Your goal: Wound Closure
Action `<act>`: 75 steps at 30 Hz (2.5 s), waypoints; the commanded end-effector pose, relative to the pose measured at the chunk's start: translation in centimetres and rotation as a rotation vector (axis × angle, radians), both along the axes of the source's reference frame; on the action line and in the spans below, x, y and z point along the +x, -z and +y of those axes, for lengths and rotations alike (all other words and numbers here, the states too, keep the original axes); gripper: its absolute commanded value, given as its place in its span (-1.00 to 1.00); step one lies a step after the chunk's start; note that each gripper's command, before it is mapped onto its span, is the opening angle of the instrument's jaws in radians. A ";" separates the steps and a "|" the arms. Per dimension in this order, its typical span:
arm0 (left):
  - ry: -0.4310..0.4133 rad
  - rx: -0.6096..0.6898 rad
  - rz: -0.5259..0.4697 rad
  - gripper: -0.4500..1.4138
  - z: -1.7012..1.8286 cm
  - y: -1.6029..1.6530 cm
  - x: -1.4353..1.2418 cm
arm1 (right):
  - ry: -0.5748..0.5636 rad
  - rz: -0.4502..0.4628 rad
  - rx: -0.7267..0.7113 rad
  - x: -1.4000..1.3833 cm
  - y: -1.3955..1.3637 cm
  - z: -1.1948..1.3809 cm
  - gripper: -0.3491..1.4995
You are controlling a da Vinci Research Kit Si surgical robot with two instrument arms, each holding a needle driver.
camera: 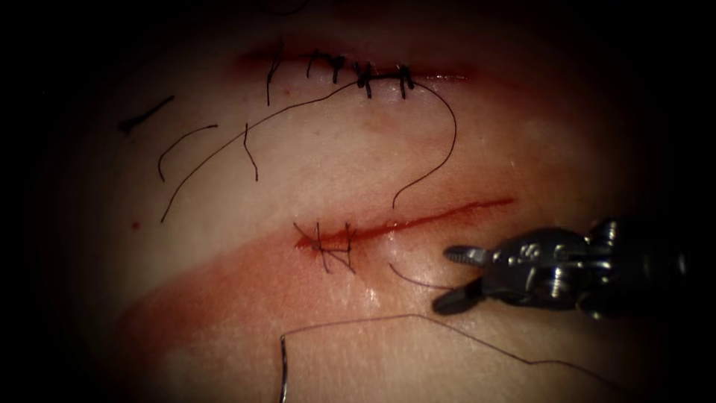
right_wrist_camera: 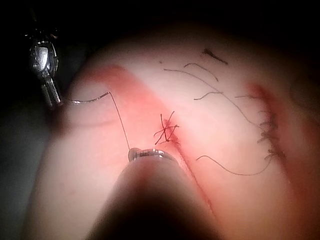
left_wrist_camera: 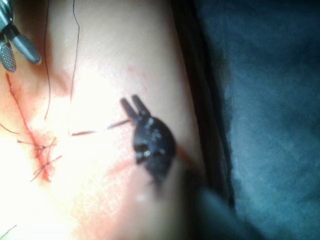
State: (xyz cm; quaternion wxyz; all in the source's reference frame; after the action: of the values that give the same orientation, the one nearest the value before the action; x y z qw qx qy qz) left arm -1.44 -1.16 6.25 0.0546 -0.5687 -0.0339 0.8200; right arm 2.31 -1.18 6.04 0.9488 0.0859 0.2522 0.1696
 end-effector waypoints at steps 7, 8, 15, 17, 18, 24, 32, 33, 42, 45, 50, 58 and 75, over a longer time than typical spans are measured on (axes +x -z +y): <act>0.000 0.004 -0.001 -1.00 -0.07 -0.05 -0.07 | 0.008 -0.102 -0.093 0.30 -0.57 -0.19 0.67; 0.000 0.004 -0.001 -1.00 -0.07 -0.05 -0.07 | 0.015 -0.117 -0.101 0.32 -0.62 -0.21 0.67; -0.001 0.004 -0.001 -1.00 -0.08 -0.04 -0.07 | 0.043 -0.181 -0.120 0.37 -0.88 -0.37 0.60; -0.001 0.004 -0.001 -1.00 -0.08 -0.04 -0.07 | 0.055 -0.192 -0.122 0.37 -0.94 -0.41 0.51; -0.001 0.004 -0.001 -1.00 -0.08 -0.04 -0.07 | 0.056 -0.198 -0.120 0.37 -0.97 -0.42 0.49; 0.000 0.004 -0.001 -1.00 -0.09 -0.03 -0.06 | 0.116 -0.207 -0.114 0.33 -1.07 -0.45 -0.96; -0.002 0.004 -0.002 -1.00 -0.10 -0.02 -0.03 | 0.120 -0.220 -0.157 0.05 -0.83 -0.38 -1.00; -0.002 0.004 -0.002 -1.00 -0.10 -0.02 -0.03 | 0.118 -0.224 -0.162 -0.01 -0.77 -0.39 -1.00; -0.002 0.004 -0.002 -1.00 -0.10 -0.03 -0.04 | 0.089 -0.270 -0.160 -0.90 -0.24 -0.60 -1.00; -0.002 0.004 -0.002 -1.00 -0.10 -0.03 -0.04 | 0.079 -0.289 -0.162 -1.24 -0.13 -0.72 -1.00; -0.002 0.004 -0.002 -1.00 -0.10 -0.03 -0.04 | 0.071 -0.326 -0.156 -1.79 -0.01 -0.87 -1.00; -0.002 0.003 -0.002 -1.00 -0.09 -0.05 -0.04 | 0.051 -0.407 -0.136 -2.52 0.02 -1.10 -1.00; -0.002 0.003 -0.002 -1.00 -0.09 -0.06 -0.05 | 0.030 -0.507 -0.062 -3.59 0.11 -1.34 -1.00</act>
State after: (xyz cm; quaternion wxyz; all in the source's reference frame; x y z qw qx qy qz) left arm -1.42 -1.18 6.25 0.0535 -0.5686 -0.0336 0.8202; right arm -1.32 -2.42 5.87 0.9862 0.0132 0.0098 0.1645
